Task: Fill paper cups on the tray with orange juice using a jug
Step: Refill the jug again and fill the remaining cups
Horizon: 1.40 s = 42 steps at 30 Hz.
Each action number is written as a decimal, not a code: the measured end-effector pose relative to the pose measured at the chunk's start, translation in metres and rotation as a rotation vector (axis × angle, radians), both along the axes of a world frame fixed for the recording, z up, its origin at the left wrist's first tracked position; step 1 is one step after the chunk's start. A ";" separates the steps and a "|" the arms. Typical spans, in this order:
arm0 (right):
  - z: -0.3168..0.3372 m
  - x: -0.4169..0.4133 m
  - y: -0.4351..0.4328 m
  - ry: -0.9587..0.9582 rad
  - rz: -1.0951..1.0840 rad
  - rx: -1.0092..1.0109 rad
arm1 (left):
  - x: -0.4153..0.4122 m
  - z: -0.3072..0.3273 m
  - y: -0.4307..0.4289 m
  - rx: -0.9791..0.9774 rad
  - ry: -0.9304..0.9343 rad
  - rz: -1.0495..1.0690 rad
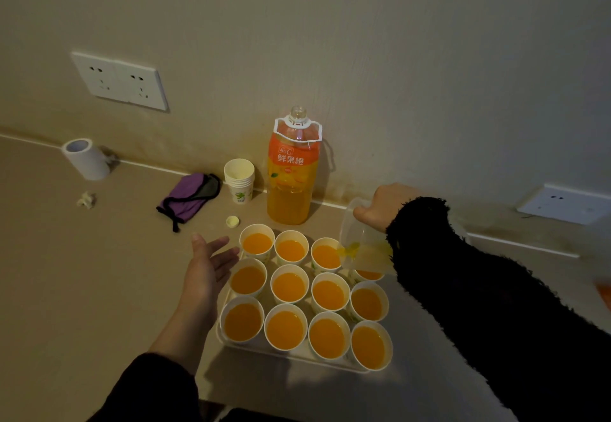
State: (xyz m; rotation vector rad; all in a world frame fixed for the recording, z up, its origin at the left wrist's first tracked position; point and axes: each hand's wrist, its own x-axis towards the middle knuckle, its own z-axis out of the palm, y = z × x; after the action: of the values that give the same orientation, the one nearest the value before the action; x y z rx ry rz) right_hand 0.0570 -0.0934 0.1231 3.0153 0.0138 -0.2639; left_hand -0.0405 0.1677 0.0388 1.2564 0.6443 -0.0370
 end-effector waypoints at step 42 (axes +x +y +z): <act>0.036 -0.045 0.005 -0.076 -0.066 0.314 | -0.029 -0.005 0.004 0.043 -0.055 0.056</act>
State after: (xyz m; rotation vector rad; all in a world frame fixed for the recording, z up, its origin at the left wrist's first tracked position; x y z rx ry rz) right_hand 0.0119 -0.0888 0.1587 3.3405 -0.0559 -0.1654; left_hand -0.0692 0.1712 0.0339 1.2763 0.6350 0.0580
